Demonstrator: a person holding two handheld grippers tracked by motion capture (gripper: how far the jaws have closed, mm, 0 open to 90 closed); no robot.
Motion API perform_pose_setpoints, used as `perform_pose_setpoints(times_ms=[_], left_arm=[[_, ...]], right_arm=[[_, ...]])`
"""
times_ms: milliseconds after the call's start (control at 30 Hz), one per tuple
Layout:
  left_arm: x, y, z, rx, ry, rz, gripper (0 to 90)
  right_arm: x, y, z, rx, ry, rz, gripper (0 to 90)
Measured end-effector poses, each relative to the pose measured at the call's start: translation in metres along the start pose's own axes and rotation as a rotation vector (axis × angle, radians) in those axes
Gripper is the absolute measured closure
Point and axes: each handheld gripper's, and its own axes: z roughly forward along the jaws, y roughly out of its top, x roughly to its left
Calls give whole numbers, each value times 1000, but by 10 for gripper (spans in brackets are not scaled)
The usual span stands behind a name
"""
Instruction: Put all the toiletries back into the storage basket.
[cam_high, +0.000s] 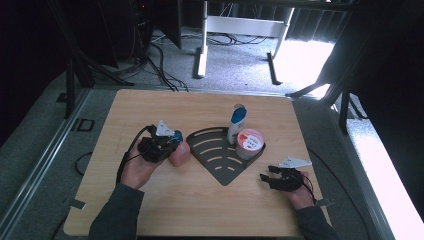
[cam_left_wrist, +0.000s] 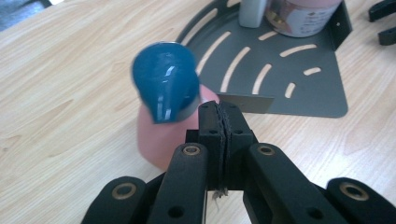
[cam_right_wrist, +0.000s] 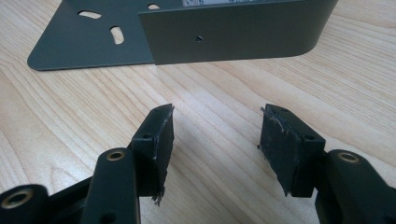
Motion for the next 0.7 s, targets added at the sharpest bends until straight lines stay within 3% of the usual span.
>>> perform_pose_setpoints(times_ms=[367,700], left_arm=[[6,-3,-3,-12,10,-16,888],[15,-5,-7,-4,46,-30,886]], right_arm=[[0,0,0,0,0,1,440],[0,0,0,1,-1,0,440]])
